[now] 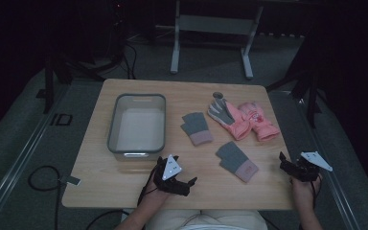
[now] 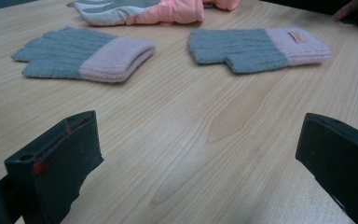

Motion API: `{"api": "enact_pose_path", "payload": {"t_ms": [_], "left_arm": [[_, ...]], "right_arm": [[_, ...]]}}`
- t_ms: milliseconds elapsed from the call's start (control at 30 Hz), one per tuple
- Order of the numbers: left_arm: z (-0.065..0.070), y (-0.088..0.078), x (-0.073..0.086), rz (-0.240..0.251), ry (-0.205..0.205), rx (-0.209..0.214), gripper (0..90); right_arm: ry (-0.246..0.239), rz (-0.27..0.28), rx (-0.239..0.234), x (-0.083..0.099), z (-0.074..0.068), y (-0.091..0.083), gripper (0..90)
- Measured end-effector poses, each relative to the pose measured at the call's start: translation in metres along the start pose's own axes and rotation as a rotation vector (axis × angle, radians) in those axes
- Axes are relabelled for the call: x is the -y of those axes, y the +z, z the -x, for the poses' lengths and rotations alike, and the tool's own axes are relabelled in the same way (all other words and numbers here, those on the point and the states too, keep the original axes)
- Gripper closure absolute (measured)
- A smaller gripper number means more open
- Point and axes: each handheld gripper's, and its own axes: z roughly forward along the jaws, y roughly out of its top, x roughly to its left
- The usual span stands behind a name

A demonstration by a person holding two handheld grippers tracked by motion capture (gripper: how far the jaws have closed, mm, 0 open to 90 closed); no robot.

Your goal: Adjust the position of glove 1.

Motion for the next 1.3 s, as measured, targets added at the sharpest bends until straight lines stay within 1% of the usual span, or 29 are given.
{"api": "enact_pose_path", "payload": {"t_ms": [200,333,367,400,433,467,567,700,767,800,900,967,1000,1100,1167,1200,1233,1300], "left_arm": [[-0.001,0.000,0.000,-0.004,-0.008,-0.001,0.0],[0.000,0.000,0.000,-0.009,0.002,-0.005,0.0],[0.001,0.000,0.000,-0.012,0.011,-0.005,0.0],[0.001,0.000,0.000,-0.012,0.015,-0.008,0.0],[0.001,0.000,0.000,-0.013,0.016,-0.007,0.0],[0.001,0.000,0.000,-0.014,0.014,-0.006,0.0],[0.000,0.000,0.000,-0.014,0.003,0.000,0.0],[-0.001,0.001,0.000,-0.011,-0.014,0.004,0.0],[-0.001,0.000,0.000,-0.009,-0.014,0.005,0.0],[-0.001,0.000,0.000,-0.009,-0.014,0.004,0.0],[-0.001,0.000,0.000,-0.009,-0.011,0.002,0.0],[-0.001,0.000,0.000,-0.010,-0.008,-0.001,0.0],[-0.001,0.000,0.000,-0.011,-0.005,-0.002,0.0],[-0.001,0.000,0.000,-0.010,-0.005,-0.001,0.0],[-0.001,0.000,0.000,-0.010,-0.005,-0.001,0.0],[-0.001,0.000,0.000,-0.008,-0.013,-0.002,0.0],[-0.001,0.000,0.000,-0.008,-0.015,-0.002,0.0],[-0.001,0.000,0.000,-0.007,-0.014,-0.002,0.0]], "right_arm": [[-0.011,-0.006,0.003,0.000,-0.001,0.000,12.6],[-0.020,-0.011,-0.003,0.000,-0.001,0.001,12.6],[-0.027,-0.012,-0.004,0.000,-0.001,0.001,12.6],[-0.053,-0.022,-0.003,0.000,0.000,0.000,12.7],[-0.059,-0.021,-0.004,0.001,0.000,-0.001,12.7],[-0.070,-0.027,-0.001,0.001,0.000,-0.002,12.7],[-0.080,-0.027,0.005,0.002,-0.002,-0.003,12.7],[-0.069,-0.032,0.011,0.002,0.000,-0.003,12.7],[-0.065,-0.035,0.019,0.002,0.000,-0.002,12.8],[-0.067,-0.048,0.032,0.001,0.001,0.001,13.0],[-0.080,-0.060,0.034,0.000,0.001,0.004,13.0],[-0.061,-0.068,0.025,-0.001,0.003,0.005,13.0],[-0.053,-0.056,0.018,-0.001,0.004,0.006,13.0],[-0.064,-0.044,-0.011,-0.002,0.006,0.007,13.1],[-0.069,-0.043,-0.018,-0.003,0.007,0.008,13.1],[-0.069,-0.043,-0.018,-0.003,0.007,0.008,13.1],[-0.053,-0.047,-0.027,-0.004,0.008,0.010,13.1],[-0.046,-0.048,-0.031,-0.004,0.009,0.011,13.0]]}}
